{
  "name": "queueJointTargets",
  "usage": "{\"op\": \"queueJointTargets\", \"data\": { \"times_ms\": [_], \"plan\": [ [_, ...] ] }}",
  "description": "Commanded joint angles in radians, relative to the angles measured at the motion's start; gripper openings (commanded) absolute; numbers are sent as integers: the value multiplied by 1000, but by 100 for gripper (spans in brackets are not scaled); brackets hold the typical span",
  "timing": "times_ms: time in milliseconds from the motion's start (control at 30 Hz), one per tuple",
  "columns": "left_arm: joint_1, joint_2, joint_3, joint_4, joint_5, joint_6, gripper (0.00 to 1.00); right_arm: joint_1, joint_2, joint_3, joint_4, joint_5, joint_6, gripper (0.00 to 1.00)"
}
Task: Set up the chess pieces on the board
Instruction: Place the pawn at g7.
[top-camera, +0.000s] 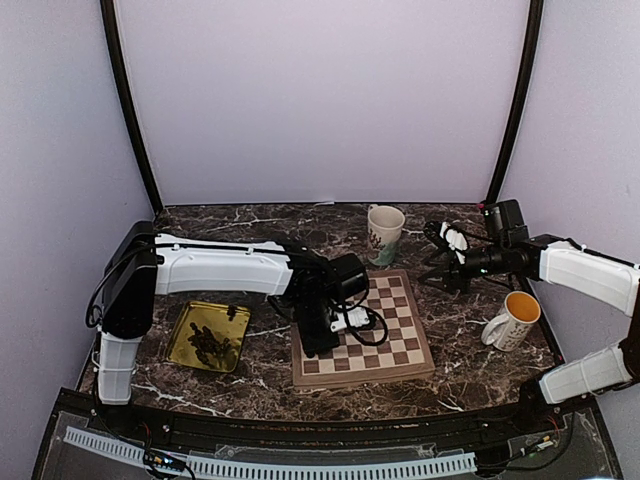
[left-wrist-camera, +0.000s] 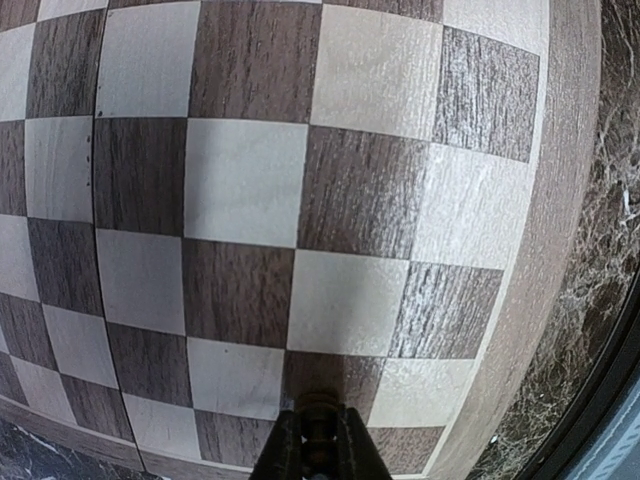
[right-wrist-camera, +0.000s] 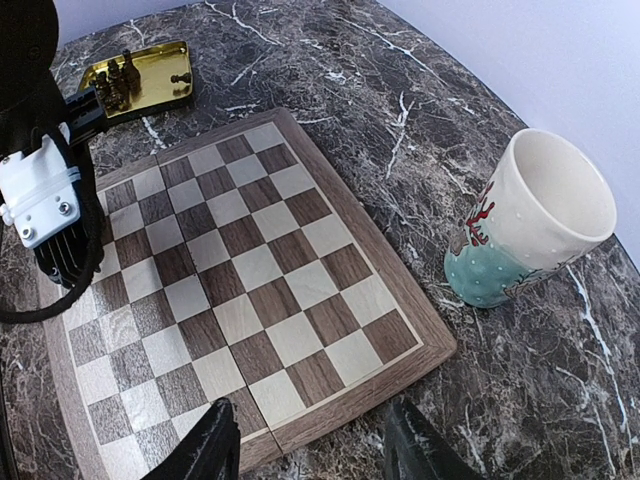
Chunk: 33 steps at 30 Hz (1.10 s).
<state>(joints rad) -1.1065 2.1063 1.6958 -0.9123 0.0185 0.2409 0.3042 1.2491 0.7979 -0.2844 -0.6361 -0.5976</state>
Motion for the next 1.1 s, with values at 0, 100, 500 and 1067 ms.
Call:
{"op": "queueJointTargets", "data": {
  "times_ms": [0,100,500,1067],
  "plan": [
    [-9,7,24,-29,16,12,8,-9,-3,-8,19,-20,-1,50],
    [-10,11,23,-29,19,9,8,-9,-2,-7,18,-20,-1,50],
    [-13,25,18,-8,9,3,10,-9,5,-7,15,-24,-3,50],
    [-16,26,24,10,60,-9,11,-8,13,-5,11,-29,-6,50]
  ]
}}
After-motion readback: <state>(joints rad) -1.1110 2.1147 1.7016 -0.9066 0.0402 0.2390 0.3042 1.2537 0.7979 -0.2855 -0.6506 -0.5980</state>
